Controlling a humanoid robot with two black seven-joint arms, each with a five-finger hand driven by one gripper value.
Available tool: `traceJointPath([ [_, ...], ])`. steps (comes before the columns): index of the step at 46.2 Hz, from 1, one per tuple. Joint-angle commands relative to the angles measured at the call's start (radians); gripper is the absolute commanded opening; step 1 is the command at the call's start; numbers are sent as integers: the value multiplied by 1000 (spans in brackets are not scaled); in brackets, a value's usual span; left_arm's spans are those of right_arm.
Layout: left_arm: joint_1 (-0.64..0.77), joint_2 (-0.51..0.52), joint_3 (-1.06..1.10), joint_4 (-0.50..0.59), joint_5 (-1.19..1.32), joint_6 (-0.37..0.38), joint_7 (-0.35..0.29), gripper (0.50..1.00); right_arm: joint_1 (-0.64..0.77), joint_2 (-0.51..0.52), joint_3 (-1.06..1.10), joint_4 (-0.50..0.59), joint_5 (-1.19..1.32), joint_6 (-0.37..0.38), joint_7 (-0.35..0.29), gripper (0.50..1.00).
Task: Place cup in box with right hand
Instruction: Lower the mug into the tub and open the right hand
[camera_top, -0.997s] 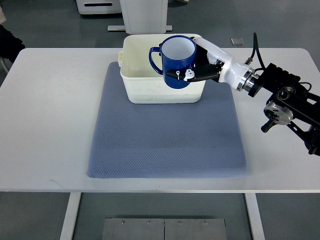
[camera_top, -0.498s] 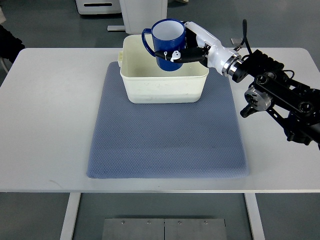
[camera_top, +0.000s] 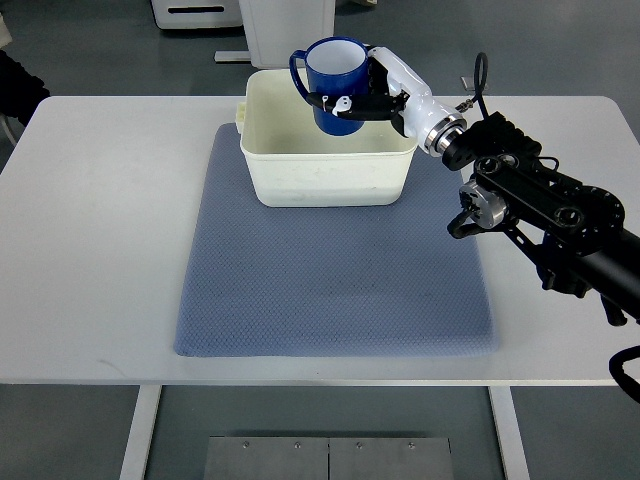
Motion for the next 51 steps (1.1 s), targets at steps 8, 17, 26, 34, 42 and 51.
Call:
traceJointPath([
  [8, -1, 0, 1, 0, 0, 0, 0, 1000, -3, 29, 0, -42, 0, -69, -12, 500],
  [17, -1, 0, 1, 0, 0, 0, 0, 1000, -8, 45, -2, -58, 0, -117, -21, 500],
  [26, -1, 0, 1, 0, 0, 0, 0, 1000, -14, 46, -11, -58, 0, -131, -26, 500],
  [34, -1, 0, 1, 0, 0, 0, 0, 1000, -16, 48, -16, -58, -2, -129, -55, 500],
  [42, -1, 0, 1, 0, 0, 0, 0, 1000, -17, 48, -45, -63, -2, -131, -55, 500],
  [51, 1, 0, 1, 0, 0, 0, 0, 1000, -17, 54, -45, -80, -2, -131, -52, 500],
])
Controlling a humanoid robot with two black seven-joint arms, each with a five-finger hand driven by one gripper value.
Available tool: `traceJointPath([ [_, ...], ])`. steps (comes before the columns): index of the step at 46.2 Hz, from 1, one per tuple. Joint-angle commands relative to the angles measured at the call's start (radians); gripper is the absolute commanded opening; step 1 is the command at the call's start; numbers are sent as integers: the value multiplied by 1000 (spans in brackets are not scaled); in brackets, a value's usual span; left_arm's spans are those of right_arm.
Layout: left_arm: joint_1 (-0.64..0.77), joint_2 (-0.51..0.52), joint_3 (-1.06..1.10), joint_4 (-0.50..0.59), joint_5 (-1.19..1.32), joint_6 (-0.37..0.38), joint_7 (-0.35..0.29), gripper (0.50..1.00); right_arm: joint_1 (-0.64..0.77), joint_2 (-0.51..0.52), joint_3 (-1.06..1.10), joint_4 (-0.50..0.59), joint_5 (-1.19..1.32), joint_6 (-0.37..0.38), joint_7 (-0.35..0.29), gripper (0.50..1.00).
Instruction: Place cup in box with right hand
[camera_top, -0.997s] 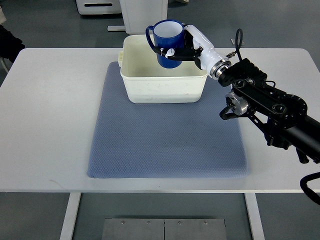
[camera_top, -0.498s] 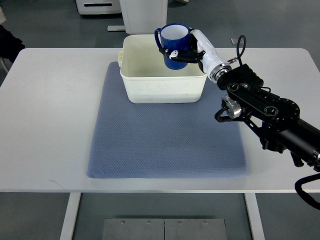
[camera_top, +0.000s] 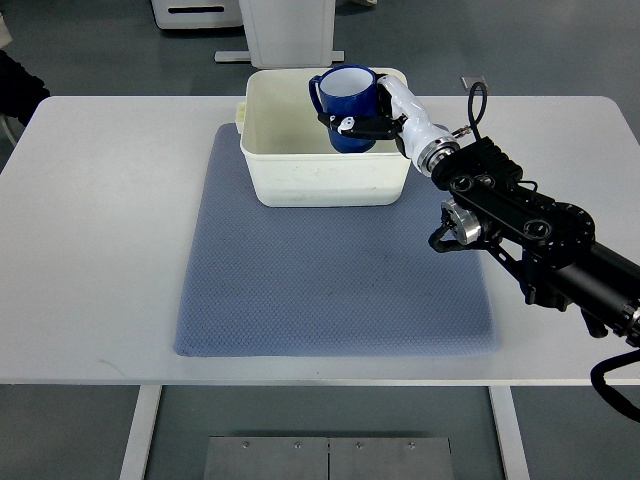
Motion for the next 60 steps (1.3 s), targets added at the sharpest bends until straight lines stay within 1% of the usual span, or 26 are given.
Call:
traceJointPath([
  [1, 0, 0, 0, 0, 0, 0, 0, 1000, 1, 6, 0, -8, 0, 0, 1, 500],
  [6, 0, 0, 0, 0, 0, 0, 0, 1000, 1, 8, 2, -8, 0, 0, 6, 500],
  [8, 0, 0, 0, 0, 0, 0, 0, 1000, 0, 8, 2, -8, 0, 0, 6, 508],
  [12, 2, 0, -1, 0, 0, 0, 0, 1000, 1, 14, 0, -8, 0, 0, 6, 577],
  [13, 0, 0, 0, 0, 0, 0, 0, 1000, 1, 14, 2, -8, 0, 0, 6, 606],
  [16, 0, 0, 0, 0, 0, 0, 0, 1000, 1, 14, 2, -8, 0, 0, 6, 750],
  [17, 0, 0, 0, 0, 0, 0, 0, 1000, 1, 14, 0, -8, 0, 0, 6, 788],
  [20, 0, 0, 0, 0, 1, 0, 0, 1000, 1, 14, 0, -8, 0, 1, 8, 836],
  [24, 0, 0, -1, 0, 0, 0, 0, 1000, 1, 14, 0, -8, 0, 2, 8, 949],
  [25, 0, 0, 0, 0, 0, 0, 0, 1000, 1, 14, 0, -8, 0, 2, 8, 972],
  [26, 0, 0, 0, 0, 0, 0, 0, 1000, 1, 14, 0, -8, 0, 2, 8, 981],
  [36, 0, 0, 0, 0, 0, 0, 0, 1000, 1, 14, 0, -6, 0, 2, 8, 991],
  [60, 0, 0, 0, 0, 0, 0, 0, 1000, 38, -2, 6, 0, 3, 2, 6, 991],
])
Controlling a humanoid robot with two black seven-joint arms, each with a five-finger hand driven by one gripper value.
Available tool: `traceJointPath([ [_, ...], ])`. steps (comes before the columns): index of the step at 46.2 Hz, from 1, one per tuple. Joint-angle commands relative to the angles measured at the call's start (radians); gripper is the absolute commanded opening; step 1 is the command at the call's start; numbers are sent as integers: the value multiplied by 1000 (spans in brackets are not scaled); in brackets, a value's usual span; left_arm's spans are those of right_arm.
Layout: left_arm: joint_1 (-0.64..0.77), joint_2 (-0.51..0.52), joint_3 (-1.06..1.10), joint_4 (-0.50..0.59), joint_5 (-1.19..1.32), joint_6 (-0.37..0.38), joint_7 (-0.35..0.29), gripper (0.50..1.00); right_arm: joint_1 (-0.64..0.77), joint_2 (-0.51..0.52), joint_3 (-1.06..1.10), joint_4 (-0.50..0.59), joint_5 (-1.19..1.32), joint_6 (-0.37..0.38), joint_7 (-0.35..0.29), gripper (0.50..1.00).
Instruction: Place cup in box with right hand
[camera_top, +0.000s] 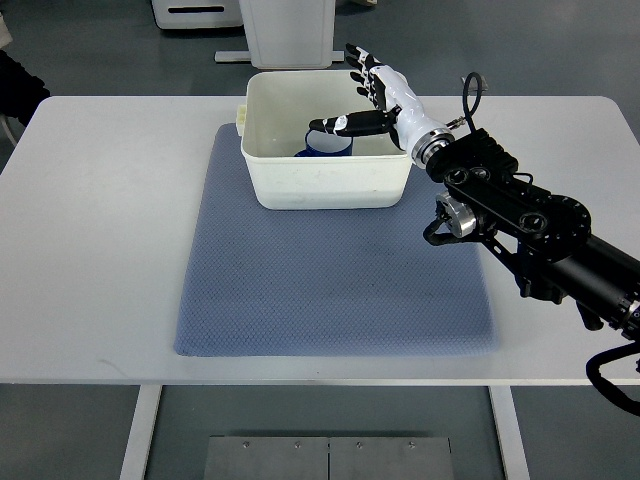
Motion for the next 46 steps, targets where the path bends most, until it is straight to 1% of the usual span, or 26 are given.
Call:
traceJointPath([
  [1, 0, 0, -2, 0, -1, 0, 0, 1000, 5, -7, 4, 1, 0, 0, 0, 991],
  [17, 1, 0, 0, 0, -1, 0, 0, 1000, 25, -104, 16, 33, 84, 4, -3, 993],
  [34, 0, 0, 0, 0, -1, 0, 0, 1000, 9, -205, 22, 32, 222, 18, -3, 993],
  [40, 0, 0, 0, 0, -1, 0, 0, 1000, -32, -231, 90, 32, 249, 26, -8, 995],
  [46, 0, 0, 0, 0, 0, 0, 0, 1000, -86, -250, 171, 32, 249, 66, -19, 995],
])
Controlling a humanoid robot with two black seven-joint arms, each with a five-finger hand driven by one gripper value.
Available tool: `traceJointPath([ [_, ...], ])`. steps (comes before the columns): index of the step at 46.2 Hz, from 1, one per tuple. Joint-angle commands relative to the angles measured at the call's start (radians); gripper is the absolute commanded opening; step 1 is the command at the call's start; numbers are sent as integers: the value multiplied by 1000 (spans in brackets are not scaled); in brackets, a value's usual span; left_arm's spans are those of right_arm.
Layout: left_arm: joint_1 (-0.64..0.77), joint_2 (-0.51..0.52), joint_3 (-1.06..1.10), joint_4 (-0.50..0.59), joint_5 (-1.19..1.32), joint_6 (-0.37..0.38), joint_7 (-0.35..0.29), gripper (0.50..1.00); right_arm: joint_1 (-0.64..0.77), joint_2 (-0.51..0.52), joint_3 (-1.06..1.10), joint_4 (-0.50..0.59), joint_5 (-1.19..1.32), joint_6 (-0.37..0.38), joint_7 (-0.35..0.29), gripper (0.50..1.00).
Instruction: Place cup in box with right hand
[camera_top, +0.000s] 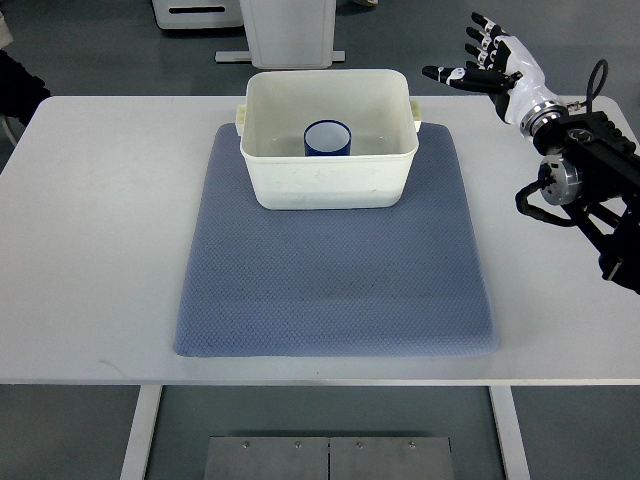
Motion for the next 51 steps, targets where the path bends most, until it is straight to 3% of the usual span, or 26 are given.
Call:
traceJointPath([
  [1, 1, 0, -2, 0, 0, 0, 0, 1000, -30, -12, 47, 0, 1, 24, -10, 995],
  [13, 0, 0, 0, 0, 0, 0, 0, 1000, -135, -14, 237, 1, 4, 40, -72, 1000],
  [23, 1, 0, 0, 0, 0, 0, 0, 1000, -223, -20, 253, 61, 3, 35, -68, 1000],
  [51, 0, 0, 0, 0, 1, 0, 0, 1000, -291, 17, 273, 64, 3, 35, -60, 1000],
])
